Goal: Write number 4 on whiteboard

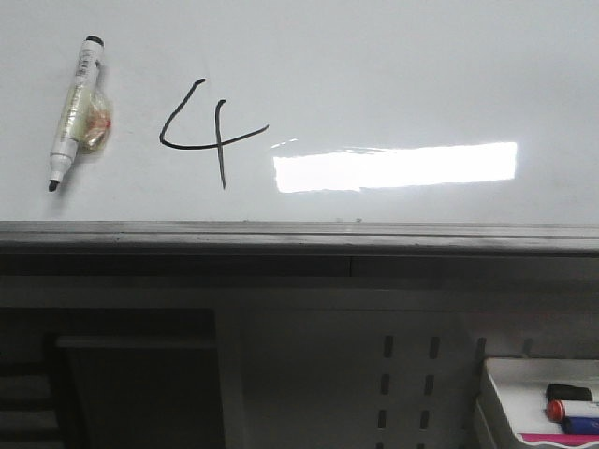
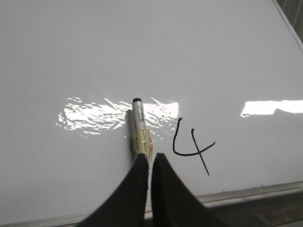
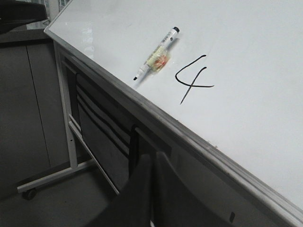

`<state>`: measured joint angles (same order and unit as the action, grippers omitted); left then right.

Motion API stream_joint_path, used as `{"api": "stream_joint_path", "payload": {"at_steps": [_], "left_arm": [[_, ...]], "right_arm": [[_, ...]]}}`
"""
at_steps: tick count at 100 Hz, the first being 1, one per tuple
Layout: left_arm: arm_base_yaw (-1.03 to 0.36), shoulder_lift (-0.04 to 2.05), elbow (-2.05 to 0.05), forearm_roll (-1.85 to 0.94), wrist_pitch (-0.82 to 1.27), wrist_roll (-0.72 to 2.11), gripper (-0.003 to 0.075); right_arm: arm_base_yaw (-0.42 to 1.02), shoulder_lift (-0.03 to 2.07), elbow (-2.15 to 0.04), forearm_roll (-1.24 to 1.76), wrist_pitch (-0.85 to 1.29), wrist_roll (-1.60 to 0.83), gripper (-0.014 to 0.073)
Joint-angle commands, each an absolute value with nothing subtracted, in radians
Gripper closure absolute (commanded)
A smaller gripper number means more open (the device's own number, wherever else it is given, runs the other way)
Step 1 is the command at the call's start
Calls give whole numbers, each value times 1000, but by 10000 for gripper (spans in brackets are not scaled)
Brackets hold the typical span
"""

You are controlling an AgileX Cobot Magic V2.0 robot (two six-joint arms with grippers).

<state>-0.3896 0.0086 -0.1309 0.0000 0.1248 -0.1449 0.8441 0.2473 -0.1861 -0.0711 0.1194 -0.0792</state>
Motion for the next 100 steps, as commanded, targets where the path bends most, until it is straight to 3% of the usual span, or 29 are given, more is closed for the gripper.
{"api": "stream_joint_path", "payload": {"at_steps": [1, 40, 66, 100], "left_arm": [[-363, 16, -151, 6, 40, -145, 741], [-27, -32, 19, 8, 51, -145, 741], [-16, -32, 38, 8, 323, -145, 741], [-16, -32, 38, 6, 321, -145, 741]], "right_arm": [[839, 251, -212, -80, 39, -78, 658], [839, 251, -212, -80, 39, -78, 658], [839, 251, -212, -80, 39, -78, 658], [839, 251, -212, -80, 39, -78, 658]]}}
